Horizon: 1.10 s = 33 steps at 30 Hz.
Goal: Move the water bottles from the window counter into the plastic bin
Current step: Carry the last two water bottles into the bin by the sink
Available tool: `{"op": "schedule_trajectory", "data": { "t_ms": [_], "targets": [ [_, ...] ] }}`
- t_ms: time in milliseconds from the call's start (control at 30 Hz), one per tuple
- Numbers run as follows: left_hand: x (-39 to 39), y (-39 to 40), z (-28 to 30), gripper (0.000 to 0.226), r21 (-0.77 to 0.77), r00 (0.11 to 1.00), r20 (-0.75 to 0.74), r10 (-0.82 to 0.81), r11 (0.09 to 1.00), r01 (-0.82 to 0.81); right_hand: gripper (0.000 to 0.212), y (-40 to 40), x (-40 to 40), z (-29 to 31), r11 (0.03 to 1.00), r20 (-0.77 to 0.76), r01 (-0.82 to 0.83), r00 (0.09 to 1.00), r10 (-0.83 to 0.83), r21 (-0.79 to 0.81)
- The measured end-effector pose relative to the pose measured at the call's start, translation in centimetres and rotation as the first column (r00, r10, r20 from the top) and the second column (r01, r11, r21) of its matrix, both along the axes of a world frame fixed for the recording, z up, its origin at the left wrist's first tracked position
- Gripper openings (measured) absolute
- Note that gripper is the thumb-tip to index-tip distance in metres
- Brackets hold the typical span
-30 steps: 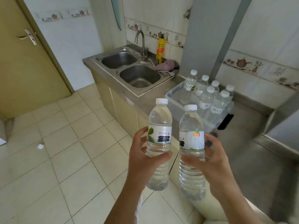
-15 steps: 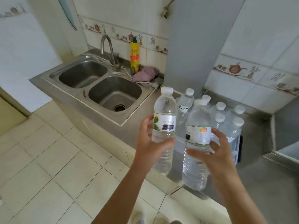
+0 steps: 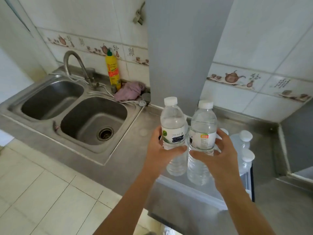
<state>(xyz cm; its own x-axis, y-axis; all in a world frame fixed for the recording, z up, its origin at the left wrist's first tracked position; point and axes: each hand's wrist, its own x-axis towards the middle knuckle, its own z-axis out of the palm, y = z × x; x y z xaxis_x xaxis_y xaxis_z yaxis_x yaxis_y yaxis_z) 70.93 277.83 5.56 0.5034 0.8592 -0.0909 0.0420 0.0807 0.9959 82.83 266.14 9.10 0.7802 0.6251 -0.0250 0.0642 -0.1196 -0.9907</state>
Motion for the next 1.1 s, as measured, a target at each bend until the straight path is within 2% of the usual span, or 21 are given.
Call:
{"op": "schedule_trajectory", "data": {
  "t_ms": [100, 200, 300, 367, 467, 633, 833, 933, 1000, 1100],
  "targets": [
    [1.2, 0.9, -0.6, 0.082, 0.013, 0.999, -0.042, -0.017, 1.0, 0.018, 0.085, 0.7, 0.2, -0.8, 1.0, 0.069, 0.024, 0.997, -0.023, -0.014],
    [1.7, 2.0, -1.1, 0.08, 0.057, 0.996, -0.088, -0.025, 0.998, 0.03, 0.086, 1.3, 0.2, -1.8, 0.998, 0.067, 0.054, 0.996, -0.052, -0.028],
    [1.7, 2.9, -1.3, 0.07, 0.21, 0.985, -0.171, -0.037, 0.975, 0.073, 0.084, 1.9, 0.2, -2.7, 0.995, 0.088, 0.08, 0.993, -0.074, -0.061],
    [1.7, 3.2, -1.7, 0.068, 0.297, 0.974, -0.226, -0.033, 0.95, 0.101, 0.08, 2.3, 0.0, -3.2, 0.99, 0.155, 0.094, 0.985, -0.077, -0.101],
    [1.5, 3.7, -2.5, 0.069, 0.338, 0.962, -0.272, -0.007, 0.936, 0.103, 0.078, 2.8, -0.6, -4.1, 0.981, 0.254, 0.128, 0.963, -0.089, -0.144],
    [0.9, 4.3, -3.6, 0.077, 0.398, 0.933, -0.357, -0.052, 0.895, 0.202, 0.077, 3.9, -1.3, -5.7, 0.968, 0.352, 0.156, 0.933, -0.079, -0.197],
    [1.0, 5.1, -4.2, 0.079, 0.522, 0.87, -0.488, -0.069, 0.776, 0.354, 0.061, 4.3, -1.6, -6.8, 0.949, 0.4, 0.189, 0.913, -0.076, -0.251],
    [0.5, 5.3, -4.6, 0.084, 0.507, 0.865, -0.492, -0.103, 0.774, 0.381, 0.067, 4.2, -1.7, -6.5, 0.962, 0.388, 0.185, 0.917, -0.095, -0.201],
    [0.4, 5.3, -4.3, 0.087, 0.487, 0.881, -0.45, -0.147, 0.786, 0.38, 0.073, 4.1, -1.9, -6.1, 0.965, 0.389, 0.188, 0.915, -0.106, -0.18],
    [0.3, 5.4, -3.2, 0.086, 0.547, 0.912, -0.362, -0.192, 0.749, 0.374, 0.074, 3.9, -2.3, -5.3, 0.958, 0.448, 0.229, 0.885, -0.13, -0.173]
  ]
}}
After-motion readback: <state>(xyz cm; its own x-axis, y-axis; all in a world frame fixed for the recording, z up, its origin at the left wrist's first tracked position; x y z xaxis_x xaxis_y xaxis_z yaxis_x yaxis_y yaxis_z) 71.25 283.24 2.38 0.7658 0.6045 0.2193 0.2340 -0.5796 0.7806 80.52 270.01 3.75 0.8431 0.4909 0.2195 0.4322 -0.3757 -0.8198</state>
